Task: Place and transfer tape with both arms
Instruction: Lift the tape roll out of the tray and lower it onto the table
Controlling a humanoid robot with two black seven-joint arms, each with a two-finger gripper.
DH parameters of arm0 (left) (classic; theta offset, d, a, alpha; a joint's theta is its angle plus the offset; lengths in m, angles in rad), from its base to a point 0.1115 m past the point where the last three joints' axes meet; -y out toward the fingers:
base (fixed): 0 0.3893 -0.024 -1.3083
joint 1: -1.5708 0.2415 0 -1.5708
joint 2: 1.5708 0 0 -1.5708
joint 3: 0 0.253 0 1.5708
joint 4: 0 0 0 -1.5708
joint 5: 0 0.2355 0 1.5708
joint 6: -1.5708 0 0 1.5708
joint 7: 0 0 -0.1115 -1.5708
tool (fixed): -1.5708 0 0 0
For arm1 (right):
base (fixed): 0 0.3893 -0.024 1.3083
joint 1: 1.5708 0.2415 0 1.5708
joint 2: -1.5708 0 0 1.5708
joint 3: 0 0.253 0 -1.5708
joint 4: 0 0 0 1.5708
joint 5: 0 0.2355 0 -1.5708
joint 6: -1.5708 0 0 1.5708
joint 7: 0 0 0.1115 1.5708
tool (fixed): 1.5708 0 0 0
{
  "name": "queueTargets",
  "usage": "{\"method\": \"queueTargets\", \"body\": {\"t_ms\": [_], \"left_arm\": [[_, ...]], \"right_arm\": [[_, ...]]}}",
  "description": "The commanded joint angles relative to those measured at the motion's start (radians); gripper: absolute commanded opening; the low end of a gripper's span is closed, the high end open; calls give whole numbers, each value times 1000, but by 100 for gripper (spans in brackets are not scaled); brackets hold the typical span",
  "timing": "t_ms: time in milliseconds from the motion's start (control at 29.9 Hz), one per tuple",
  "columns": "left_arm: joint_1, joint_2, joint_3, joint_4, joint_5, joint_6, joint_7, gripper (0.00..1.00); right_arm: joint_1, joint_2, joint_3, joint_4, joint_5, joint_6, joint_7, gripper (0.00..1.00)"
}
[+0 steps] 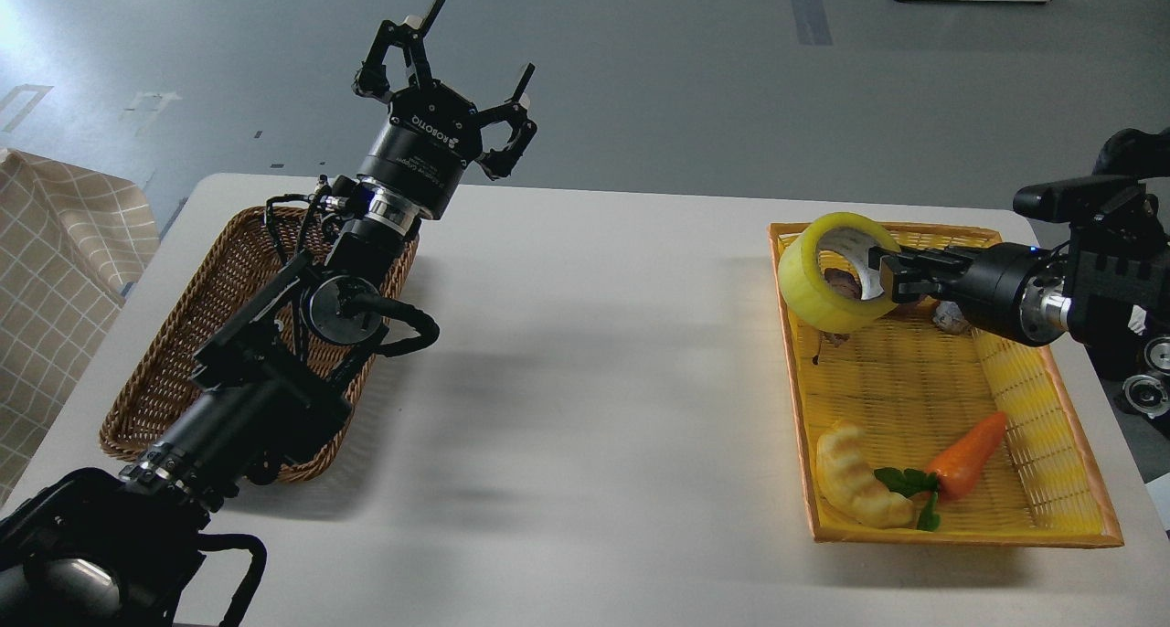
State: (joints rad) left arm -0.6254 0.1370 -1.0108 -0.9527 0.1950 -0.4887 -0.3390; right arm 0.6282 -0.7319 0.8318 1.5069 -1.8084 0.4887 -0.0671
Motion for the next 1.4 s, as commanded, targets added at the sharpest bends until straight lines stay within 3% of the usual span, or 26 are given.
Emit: {"method": "queueTargets", "body": {"t_ms": [0,201,401,668,1370], "left_arm": [[0,0,0,-1,0,0,0,98],[1,-5,0,-1,0,0,0,98],[0,-14,0,-1,0,0,0,98],[0,-14,-2,-1,0,0,0,98],[0,-16,-3,-3,0,0,0,98]], "right_arm": [[76,35,-2,3,0,0,0,0],[163,204,-48,-19,-6,0,0,0],[220,293,-181,-88,-16,0,-2,0],[242,474,-316,-295,-20,0,-5,0],[245,641,-438,-530,-52,0,-5,0]]}}
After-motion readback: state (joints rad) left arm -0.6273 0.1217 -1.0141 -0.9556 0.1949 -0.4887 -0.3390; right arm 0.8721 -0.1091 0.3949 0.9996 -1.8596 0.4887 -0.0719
